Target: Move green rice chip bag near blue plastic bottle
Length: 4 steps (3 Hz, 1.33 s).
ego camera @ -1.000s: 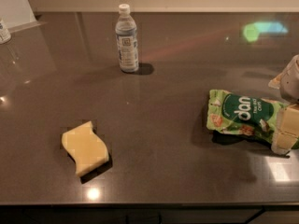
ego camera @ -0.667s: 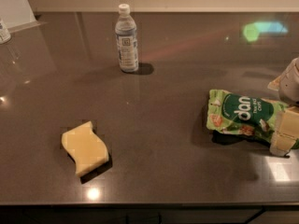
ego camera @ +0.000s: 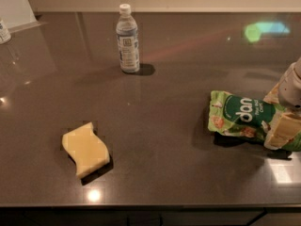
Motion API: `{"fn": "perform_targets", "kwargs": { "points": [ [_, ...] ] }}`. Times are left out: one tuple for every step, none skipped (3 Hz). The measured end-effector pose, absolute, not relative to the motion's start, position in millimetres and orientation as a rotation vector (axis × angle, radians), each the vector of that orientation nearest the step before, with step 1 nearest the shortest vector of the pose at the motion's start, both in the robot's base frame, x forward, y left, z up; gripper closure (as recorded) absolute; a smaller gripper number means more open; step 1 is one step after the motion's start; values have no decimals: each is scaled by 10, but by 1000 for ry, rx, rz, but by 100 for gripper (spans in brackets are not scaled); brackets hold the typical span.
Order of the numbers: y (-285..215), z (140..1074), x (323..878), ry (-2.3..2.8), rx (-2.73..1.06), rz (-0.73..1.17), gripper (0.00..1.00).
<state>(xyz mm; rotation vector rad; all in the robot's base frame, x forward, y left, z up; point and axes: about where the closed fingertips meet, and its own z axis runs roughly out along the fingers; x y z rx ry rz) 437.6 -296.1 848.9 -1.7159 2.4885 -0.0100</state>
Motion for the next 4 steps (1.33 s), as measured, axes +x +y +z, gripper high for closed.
{"fn": "perform_targets", "kwargs": {
  "points": [
    [-2934, 8500, 4392, 2492, -1710, -1, 54],
    [-2834, 8600, 4501, 2487, -1693, 6, 77],
    [-2642, 8735, 4663, 2453, -1693, 24, 98],
    [-2387, 8856, 4855, 2395, -1712, 42, 100]
  ]
}}
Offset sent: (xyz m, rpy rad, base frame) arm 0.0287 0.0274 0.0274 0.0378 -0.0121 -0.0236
